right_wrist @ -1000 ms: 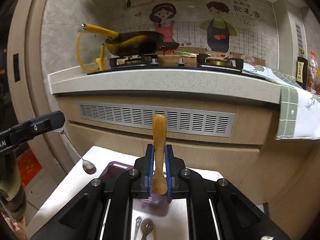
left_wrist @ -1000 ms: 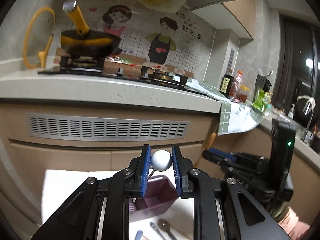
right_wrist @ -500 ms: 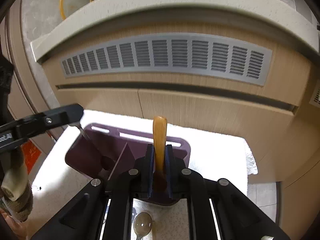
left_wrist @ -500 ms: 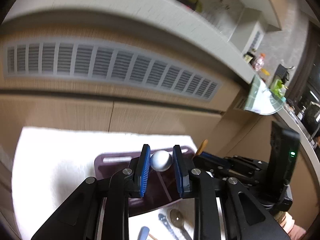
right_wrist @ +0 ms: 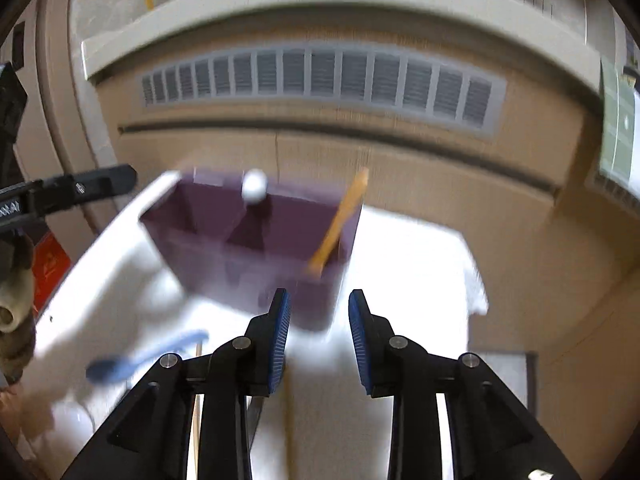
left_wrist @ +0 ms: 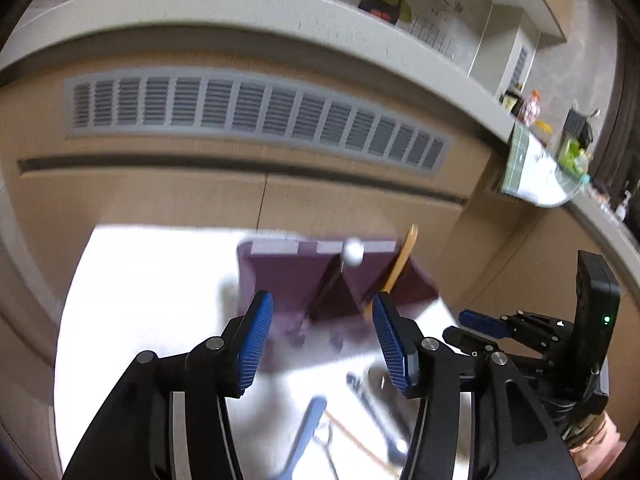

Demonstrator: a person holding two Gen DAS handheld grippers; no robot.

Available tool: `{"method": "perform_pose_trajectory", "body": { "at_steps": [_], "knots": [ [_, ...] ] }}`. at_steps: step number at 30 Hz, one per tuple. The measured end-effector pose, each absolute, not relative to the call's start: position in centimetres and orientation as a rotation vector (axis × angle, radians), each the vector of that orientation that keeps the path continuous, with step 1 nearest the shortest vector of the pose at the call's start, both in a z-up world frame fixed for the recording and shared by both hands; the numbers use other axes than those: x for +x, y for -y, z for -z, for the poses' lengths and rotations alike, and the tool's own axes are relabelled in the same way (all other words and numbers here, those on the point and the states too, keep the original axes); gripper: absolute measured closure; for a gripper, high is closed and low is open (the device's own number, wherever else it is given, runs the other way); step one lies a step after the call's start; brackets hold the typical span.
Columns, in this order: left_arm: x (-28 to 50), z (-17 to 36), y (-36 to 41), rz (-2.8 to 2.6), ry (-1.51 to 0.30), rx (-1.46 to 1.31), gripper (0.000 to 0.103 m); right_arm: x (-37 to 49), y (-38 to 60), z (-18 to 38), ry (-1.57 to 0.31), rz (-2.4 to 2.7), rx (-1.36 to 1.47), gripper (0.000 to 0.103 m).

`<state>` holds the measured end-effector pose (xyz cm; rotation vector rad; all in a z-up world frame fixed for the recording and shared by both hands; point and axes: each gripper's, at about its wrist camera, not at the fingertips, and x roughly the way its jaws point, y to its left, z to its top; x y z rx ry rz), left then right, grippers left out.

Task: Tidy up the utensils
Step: 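Lift the wooden spoon into the caddy with the right tool while the left drops its spoon in, then grasp a wooden chopstick with the right tool while the left reaches for the blue spoon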

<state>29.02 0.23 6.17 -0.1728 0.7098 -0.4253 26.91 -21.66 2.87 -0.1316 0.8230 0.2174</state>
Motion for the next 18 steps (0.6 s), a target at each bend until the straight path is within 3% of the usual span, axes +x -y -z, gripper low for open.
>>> {"method": "perform_pose_trajectory", "body": {
  "at_steps": [5,9,14,18],
  "knots": [
    [26.2,-1.9,-0.3,0.384,-0.827,-0.165,0.049,25.0,21.9,1.9,-0.944,-0.228,-0.091,0.076],
    [24.1,1.4,0.2,0.352,-0.893,-0.133,0.049,23.4,21.7,4.7,-1.002,-0.221,-0.064,0.083],
    [22.9,3.2,1.6,0.386,-0.946,-0.076,0.049,23.0,21.5,5.8,-1.019,-0.190,-0.074,0.097],
    [23.6,3.6,2.7,0.394,-0.976,-0.038,0.049,22.1,21.6,5.4,-1.016,-0.192,-0.043,0.097]
  ]
}}
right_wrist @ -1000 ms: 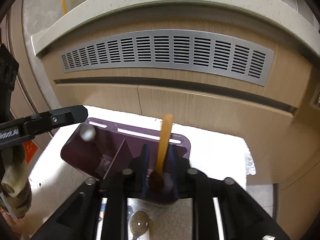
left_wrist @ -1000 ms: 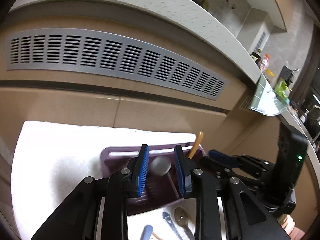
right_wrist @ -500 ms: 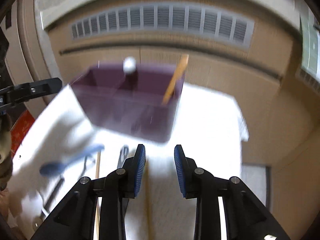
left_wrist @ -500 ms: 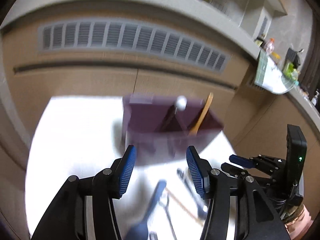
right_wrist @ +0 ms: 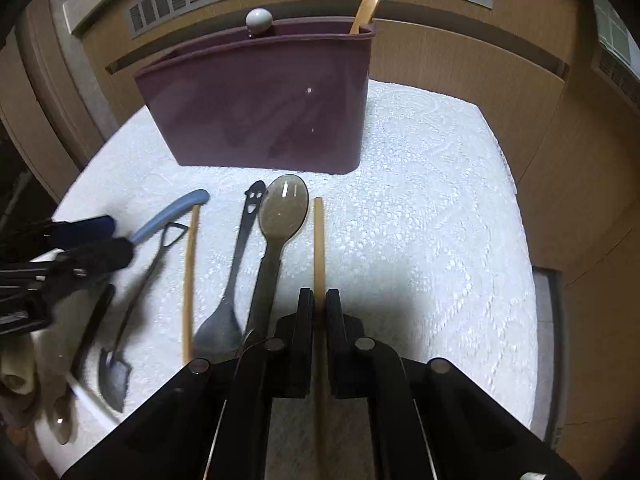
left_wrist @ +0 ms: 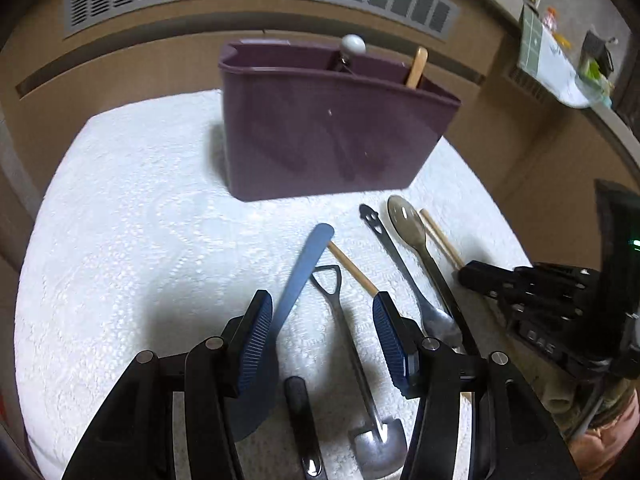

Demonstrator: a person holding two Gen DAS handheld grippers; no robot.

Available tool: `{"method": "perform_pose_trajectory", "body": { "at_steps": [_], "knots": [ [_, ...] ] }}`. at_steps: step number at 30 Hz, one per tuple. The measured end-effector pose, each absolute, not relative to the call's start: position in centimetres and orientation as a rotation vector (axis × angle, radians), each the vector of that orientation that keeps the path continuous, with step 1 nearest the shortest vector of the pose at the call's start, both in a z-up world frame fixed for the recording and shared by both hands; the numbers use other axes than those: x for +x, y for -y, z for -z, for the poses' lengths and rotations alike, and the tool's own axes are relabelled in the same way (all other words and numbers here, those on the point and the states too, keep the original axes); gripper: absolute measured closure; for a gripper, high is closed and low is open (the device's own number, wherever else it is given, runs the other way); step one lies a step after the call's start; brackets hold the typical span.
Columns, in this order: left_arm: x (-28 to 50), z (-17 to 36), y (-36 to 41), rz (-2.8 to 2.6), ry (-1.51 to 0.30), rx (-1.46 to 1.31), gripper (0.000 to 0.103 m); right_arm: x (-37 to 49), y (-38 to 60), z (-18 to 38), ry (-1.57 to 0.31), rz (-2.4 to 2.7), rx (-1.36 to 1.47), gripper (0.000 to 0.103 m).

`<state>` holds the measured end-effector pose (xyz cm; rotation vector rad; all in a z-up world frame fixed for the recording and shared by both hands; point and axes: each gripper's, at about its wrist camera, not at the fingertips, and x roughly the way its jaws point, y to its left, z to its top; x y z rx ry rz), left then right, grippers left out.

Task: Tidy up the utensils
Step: 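Grasp a wooden chopstick with the right tool while the left reaches for the blue spoon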

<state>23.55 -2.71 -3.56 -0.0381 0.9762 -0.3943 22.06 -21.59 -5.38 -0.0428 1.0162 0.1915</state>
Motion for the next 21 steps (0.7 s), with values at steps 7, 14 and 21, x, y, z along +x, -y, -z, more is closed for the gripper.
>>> {"method": "perform_pose_trajectory", "body": {
  "at_steps": [7,14,21],
  "knots": [
    [26.3,4.8,4.1,0.386,-1.032,0.052,0.050,20.7,22.6,4.7,-1.016,-0.190,0.016,0.098],
    [27.5,4.9,3.9,0.334,-1.039,0.071,0.054,20.4,23.0,4.1,-1.009,-0.187,0.058,0.097],
    [26.2,5.3,-0.7,0.232,-1.030,0.033,0.053,20.2,23.1,3.6,-0.998,-0.181,0.067,0.097]
  ]
}}
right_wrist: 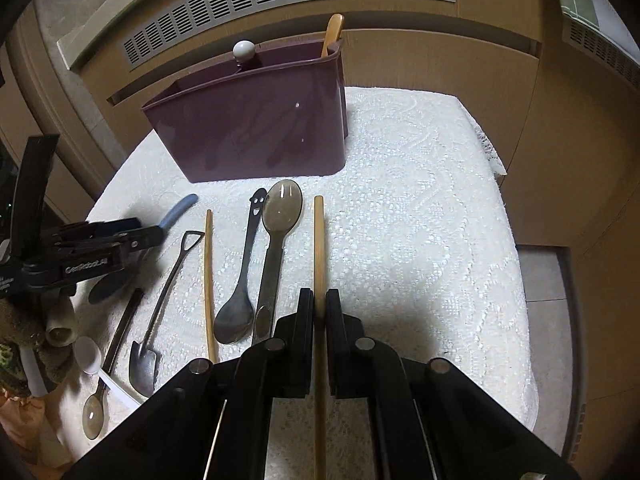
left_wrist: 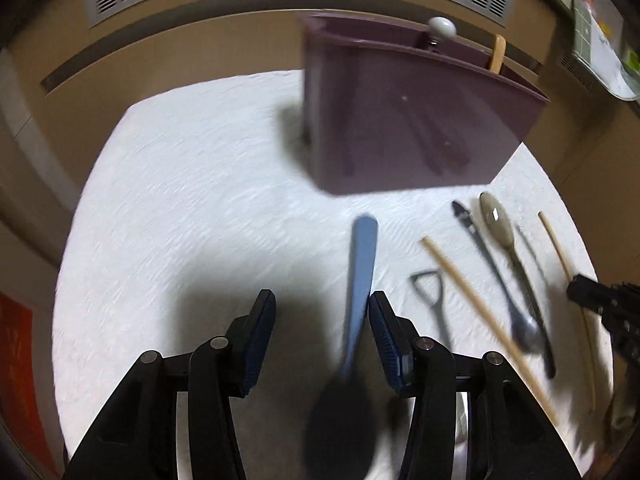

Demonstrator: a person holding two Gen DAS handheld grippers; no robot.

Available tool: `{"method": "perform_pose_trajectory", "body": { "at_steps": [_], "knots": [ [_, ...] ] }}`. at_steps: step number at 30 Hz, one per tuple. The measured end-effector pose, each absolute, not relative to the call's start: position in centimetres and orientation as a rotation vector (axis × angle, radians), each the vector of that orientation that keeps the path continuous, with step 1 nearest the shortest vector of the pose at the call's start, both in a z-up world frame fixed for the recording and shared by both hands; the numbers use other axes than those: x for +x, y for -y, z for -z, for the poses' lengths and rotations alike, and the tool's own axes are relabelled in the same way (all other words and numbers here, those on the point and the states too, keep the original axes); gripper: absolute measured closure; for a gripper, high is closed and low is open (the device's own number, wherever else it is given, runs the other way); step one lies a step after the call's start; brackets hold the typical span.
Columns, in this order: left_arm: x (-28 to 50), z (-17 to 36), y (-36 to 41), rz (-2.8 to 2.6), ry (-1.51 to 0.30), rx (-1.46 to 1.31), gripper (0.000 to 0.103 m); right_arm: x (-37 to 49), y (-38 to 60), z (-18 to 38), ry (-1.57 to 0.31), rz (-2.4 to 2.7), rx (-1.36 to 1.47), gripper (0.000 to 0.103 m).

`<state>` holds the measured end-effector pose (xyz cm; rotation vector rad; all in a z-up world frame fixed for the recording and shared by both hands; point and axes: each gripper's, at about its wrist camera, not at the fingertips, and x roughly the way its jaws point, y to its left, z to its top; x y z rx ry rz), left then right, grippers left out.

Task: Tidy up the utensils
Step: 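Grasp a wooden chopstick with the right tool while the left reaches for the blue spoon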

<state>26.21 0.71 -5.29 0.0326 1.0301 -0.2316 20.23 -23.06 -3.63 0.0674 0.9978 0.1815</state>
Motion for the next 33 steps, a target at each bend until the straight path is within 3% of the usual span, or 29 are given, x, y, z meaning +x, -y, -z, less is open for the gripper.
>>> {"method": "perform_pose_trajectory", "body": {
  "at_steps": [14,23,26,28,30,33],
  "knots": [
    [20.6,4.8,-2.1,0.437,-1.123,-0.114,0.053,20.4,23.0,3.7,-1.013,-0.189,0.082,0.097],
    [26.4,4.5,0.6,0.352,-1.096,0.024,0.056,20.4,22.7,4.1,-1.019,-0.217,0.084,0.097],
    [28.3,5.3,2.0,0.325,-1.095,0.074,0.064,20.3,22.9,4.4,-1.023,-0.225,0.084,0.097],
    [28.4,5.4,2.3,0.311,-1.078,0.111,0.080,20.3,23.0,4.6,-1.027,-0.226,0.079,0.097],
    [28.1,5.3,2.3,0.309,-1.063,0.119,0.088,20.5,22.9,4.8,-1.027,-0.230,0.060,0.097],
    [26.8,4.8,1.6,0.325,-1.035,0.077,0.091,21.3,22.5,4.8,-1.026,-0.228,0.024,0.097]
  ]
}}
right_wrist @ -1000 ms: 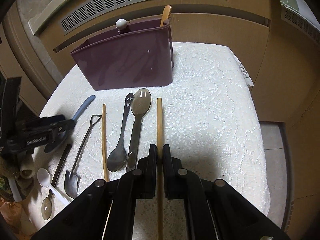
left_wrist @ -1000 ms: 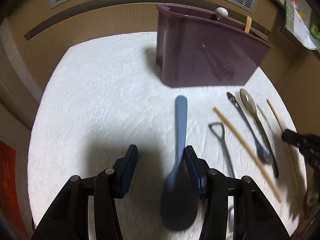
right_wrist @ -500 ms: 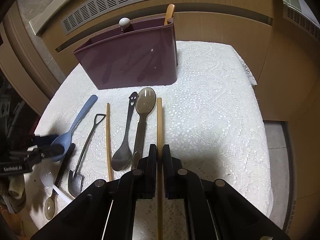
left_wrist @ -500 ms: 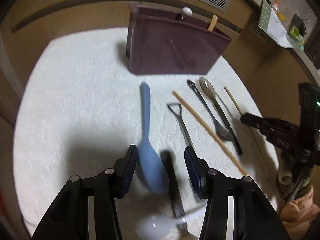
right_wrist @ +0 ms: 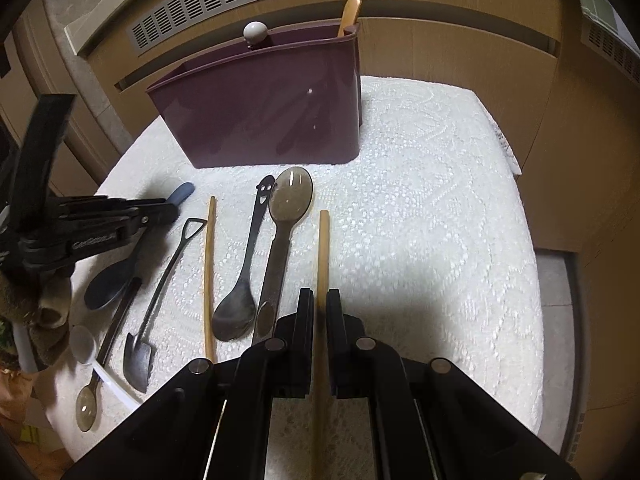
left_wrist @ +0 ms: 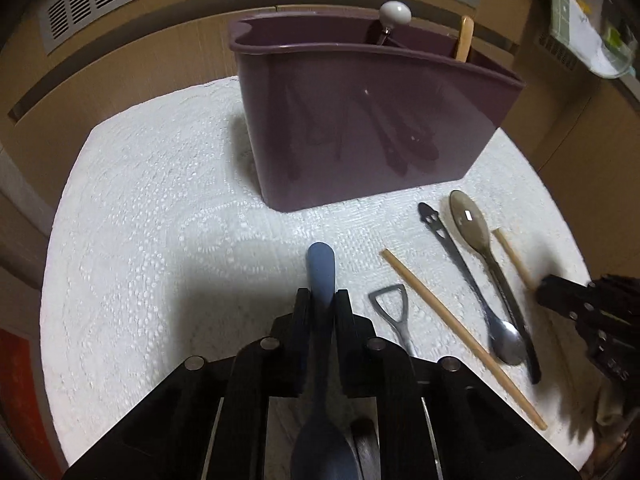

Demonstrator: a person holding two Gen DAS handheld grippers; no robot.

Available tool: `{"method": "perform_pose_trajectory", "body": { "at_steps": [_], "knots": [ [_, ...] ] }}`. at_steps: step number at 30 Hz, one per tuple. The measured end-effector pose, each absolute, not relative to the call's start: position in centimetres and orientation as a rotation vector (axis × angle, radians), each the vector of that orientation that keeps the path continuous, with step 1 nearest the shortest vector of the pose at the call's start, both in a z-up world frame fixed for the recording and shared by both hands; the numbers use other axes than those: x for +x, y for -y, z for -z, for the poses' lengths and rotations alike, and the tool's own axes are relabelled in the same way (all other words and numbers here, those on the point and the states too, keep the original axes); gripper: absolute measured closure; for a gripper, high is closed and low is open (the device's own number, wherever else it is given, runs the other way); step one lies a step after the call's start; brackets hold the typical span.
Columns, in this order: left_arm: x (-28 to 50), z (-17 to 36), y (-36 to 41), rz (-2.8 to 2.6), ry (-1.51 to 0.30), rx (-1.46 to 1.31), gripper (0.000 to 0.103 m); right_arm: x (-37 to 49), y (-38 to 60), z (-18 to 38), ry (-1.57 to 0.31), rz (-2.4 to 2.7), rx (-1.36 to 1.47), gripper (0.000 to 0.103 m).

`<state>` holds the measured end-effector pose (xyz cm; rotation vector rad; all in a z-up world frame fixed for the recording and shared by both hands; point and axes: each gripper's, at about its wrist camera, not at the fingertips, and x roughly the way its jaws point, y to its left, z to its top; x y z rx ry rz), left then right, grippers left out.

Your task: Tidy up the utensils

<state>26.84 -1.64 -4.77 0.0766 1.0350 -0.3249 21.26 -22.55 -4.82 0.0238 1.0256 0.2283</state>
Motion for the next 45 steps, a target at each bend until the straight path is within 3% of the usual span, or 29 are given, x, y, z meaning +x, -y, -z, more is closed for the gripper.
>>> {"method": "perform_pose_trajectory", "body": {
  "at_steps": [10,32,45],
  "knots": [
    [23.1,2.2,-1.0,0.332,-0.924,-0.034,0.091,23.7,19.8,5.4,-1.058,-0.177,-0.117,0.097],
    [19.1,-5.7,-0.6,0.358,-0.712,-0.049,0.094,18.7,20.8,-5.3,-0.795,-0.248,0.004,0.097],
    [23.0,0.2,-0.6,0.381,-0.962,-0.078,0.092,19.4,21.8,-3.7,-0.848,-0.225,0.012,0.097]
  ]
}}
